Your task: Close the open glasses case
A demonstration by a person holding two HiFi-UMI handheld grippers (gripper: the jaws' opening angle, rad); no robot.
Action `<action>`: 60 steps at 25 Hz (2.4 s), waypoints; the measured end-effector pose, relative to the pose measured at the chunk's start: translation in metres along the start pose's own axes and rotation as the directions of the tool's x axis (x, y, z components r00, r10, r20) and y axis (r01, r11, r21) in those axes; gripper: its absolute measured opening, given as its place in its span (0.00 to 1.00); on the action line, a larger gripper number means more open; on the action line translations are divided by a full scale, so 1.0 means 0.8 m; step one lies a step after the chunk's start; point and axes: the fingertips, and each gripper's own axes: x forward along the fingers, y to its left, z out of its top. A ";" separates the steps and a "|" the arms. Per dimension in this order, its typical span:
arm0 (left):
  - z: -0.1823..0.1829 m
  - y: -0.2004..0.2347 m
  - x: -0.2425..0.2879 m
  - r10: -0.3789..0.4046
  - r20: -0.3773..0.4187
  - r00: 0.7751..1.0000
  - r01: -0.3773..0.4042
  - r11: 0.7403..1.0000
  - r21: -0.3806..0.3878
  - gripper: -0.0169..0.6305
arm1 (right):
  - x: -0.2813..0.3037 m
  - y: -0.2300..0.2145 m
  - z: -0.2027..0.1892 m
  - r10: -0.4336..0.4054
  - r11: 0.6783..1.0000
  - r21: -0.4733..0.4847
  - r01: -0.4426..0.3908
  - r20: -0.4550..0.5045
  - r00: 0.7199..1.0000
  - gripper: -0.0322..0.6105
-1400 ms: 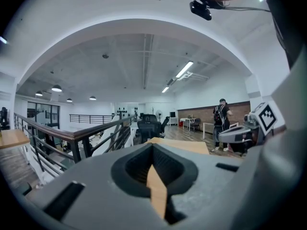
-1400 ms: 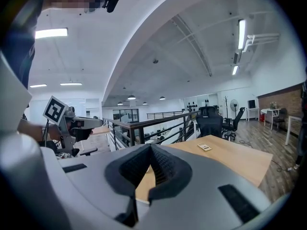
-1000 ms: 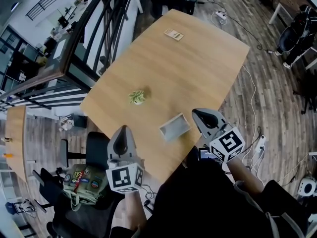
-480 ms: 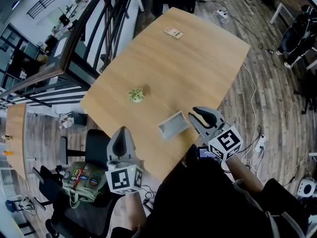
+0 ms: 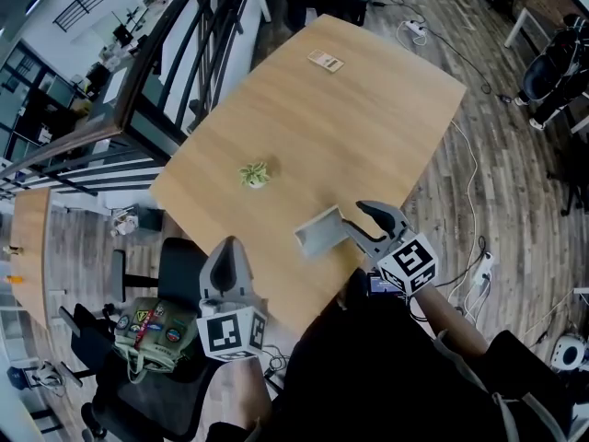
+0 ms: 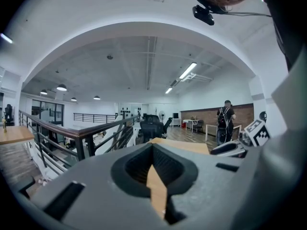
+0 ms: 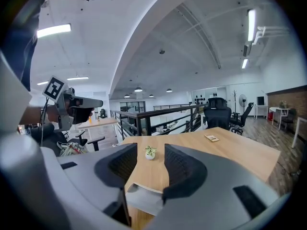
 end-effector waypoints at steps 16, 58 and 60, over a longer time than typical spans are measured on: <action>0.000 0.009 -0.019 0.038 0.009 0.999 -0.038 0.999 -0.001 0.03 | 0.012 0.017 -0.021 0.040 0.991 -0.122 -0.052 -0.095 0.995 0.34; -0.015 0.026 -0.036 0.088 -0.023 0.996 -0.088 0.996 0.001 0.03 | 0.017 0.040 -0.166 -0.103 0.287 -0.763 -0.580 -0.626 0.773 0.28; -0.015 0.027 -0.035 0.093 -0.025 0.995 -0.093 0.996 -0.003 0.03 | 0.017 0.039 -0.169 -0.104 0.290 -0.758 -0.585 -0.632 0.768 0.28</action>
